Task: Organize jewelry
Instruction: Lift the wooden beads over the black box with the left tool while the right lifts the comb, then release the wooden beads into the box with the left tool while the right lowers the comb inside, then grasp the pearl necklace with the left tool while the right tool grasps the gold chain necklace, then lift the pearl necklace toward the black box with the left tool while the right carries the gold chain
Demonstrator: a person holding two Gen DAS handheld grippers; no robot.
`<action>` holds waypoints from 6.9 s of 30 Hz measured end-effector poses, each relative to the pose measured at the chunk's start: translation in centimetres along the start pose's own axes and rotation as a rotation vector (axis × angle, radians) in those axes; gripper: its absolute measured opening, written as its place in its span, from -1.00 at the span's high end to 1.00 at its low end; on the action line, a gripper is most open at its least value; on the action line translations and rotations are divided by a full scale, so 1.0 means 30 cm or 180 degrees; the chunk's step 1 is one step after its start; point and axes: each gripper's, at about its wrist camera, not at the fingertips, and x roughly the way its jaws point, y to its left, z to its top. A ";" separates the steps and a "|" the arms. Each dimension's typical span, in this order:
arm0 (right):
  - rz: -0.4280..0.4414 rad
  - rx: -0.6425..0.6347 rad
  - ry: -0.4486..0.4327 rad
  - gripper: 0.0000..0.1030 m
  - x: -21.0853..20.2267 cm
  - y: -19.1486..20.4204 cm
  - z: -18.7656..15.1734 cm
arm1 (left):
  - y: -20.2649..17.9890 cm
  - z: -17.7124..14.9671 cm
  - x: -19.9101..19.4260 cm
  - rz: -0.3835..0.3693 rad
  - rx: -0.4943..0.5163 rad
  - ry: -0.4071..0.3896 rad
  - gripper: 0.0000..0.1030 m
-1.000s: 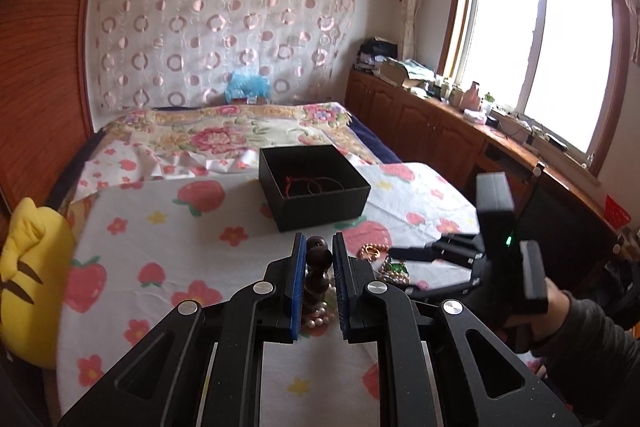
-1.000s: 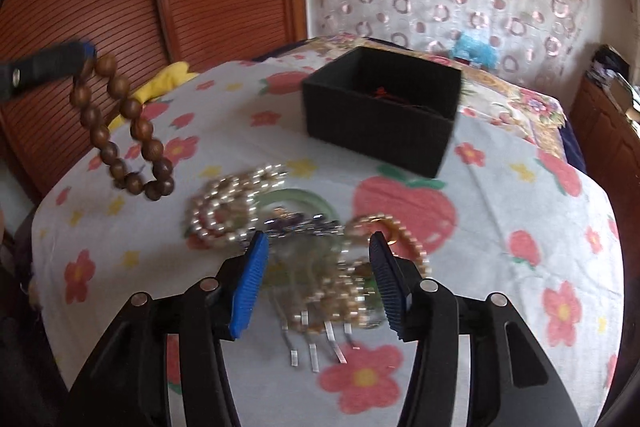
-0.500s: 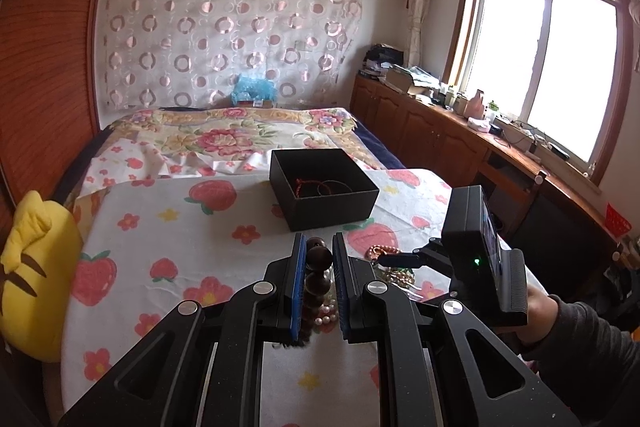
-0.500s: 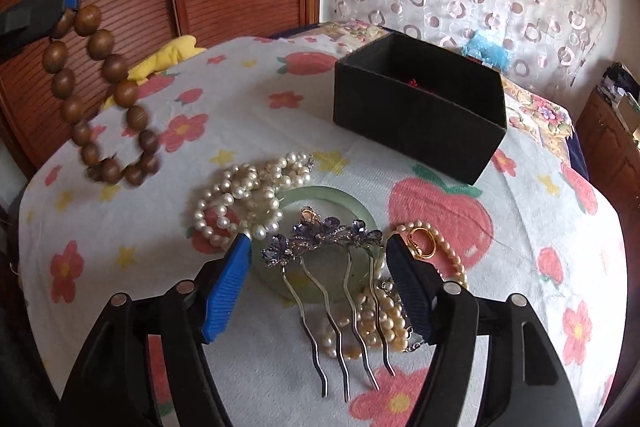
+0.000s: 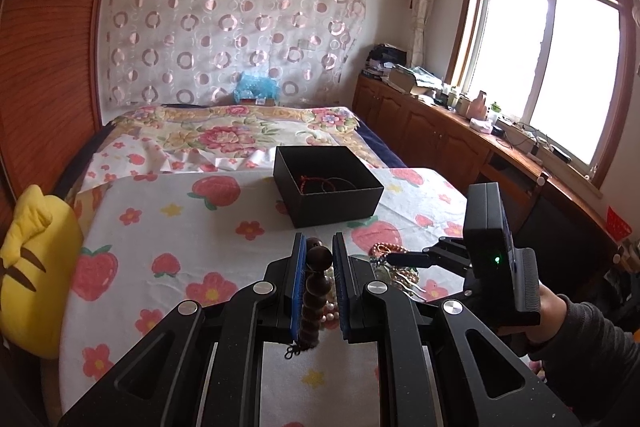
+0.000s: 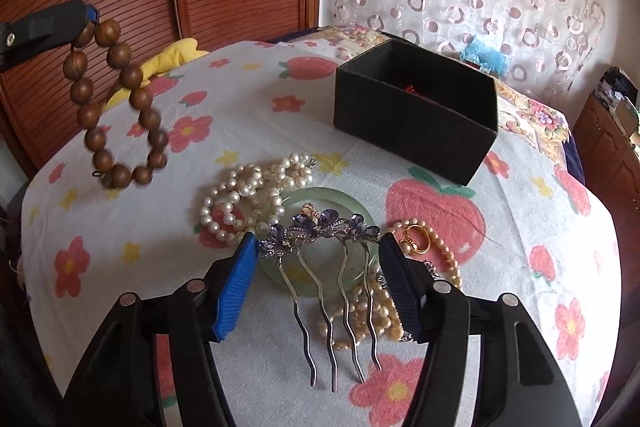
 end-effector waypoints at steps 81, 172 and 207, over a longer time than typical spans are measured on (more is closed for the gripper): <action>-0.0011 -0.0043 -0.0466 -0.25 0.172 -0.306 0.505 | 0.172 0.188 0.415 0.0254 0.0035 0.0424 0.59; -0.0128 0.0384 0.0149 0.89 0.020 -0.310 -0.040 | -0.034 -0.132 0.320 0.0169 0.0366 0.0770 0.86; -0.0268 0.0263 -0.0443 0.91 -0.234 -0.268 0.115 | -0.042 0.077 -0.021 0.0163 0.0236 -0.0189 0.86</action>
